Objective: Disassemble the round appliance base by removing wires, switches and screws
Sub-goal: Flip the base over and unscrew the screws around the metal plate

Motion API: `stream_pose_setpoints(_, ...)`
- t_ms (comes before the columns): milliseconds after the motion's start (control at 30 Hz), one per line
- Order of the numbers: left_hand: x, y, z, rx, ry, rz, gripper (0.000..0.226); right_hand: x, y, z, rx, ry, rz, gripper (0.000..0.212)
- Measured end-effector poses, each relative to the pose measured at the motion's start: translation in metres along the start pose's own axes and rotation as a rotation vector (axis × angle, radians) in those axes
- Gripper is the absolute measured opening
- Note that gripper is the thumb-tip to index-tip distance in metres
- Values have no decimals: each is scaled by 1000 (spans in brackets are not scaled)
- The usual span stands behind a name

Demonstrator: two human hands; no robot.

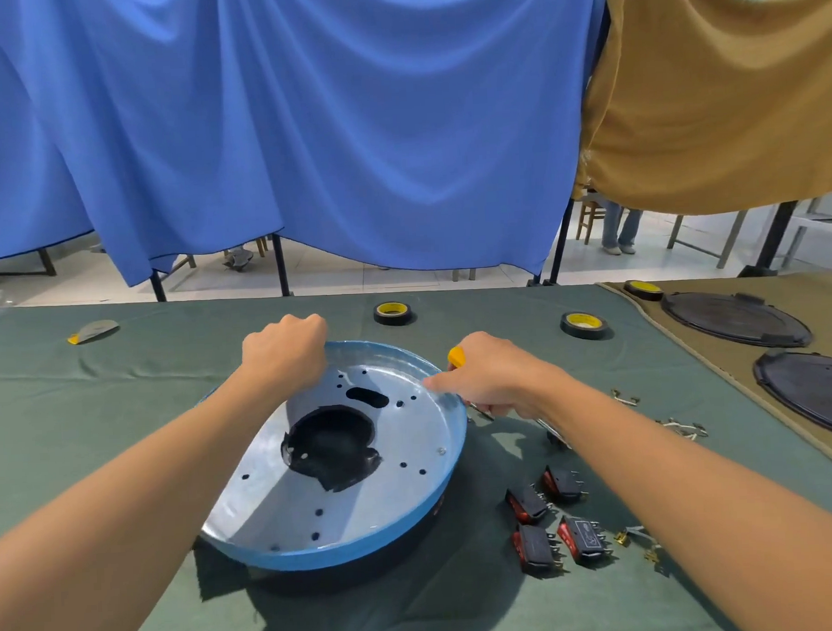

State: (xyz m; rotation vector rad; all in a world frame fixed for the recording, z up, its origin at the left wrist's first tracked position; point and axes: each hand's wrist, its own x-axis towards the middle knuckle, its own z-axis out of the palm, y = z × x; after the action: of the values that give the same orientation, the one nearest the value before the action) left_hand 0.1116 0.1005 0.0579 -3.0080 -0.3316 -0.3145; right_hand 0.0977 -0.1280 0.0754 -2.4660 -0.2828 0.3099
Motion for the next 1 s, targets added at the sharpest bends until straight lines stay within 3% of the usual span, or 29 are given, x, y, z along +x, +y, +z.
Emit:
stream_pose_setpoints(167, -6, -15, -2, 33, -13, -94, 9, -7, -8, -5, -190, 52, -2, 28)
stream_pose_setpoints(300, -13, -19, -8, 126, -31, -78, 15, -4, -15, -1, -241, 128, -19, 30)
stream_pose_setpoints(400, -16, -21, -10, 109, -10, 37, 2, 3, -17, 1, -229, 133, -24, 34)
stream_pose_setpoints(533, -16, -12, -10, -94, 3, 306, 25, 13, -17, 1, -250, 137, -72, 40)
stream_pose_setpoints(667, -15, 3, -10, -182, 16, 398, 37, 12, -16, -2, -249, 129, -143, 32)
stream_pose_setpoints(733, -13, 11, -9, -210, -16, 439, 40, 7, -18, -10, -195, 145, -144, 40)
stream_pose_setpoints(867, -9, 30, -4, -283, -17, 435, 36, -9, -20, -30, 121, 40, -207, 16)
stream_pose_setpoints(1000, -3, 39, 0, -311, 13, 287, 21, -18, -17, -32, 462, 215, -361, 16)
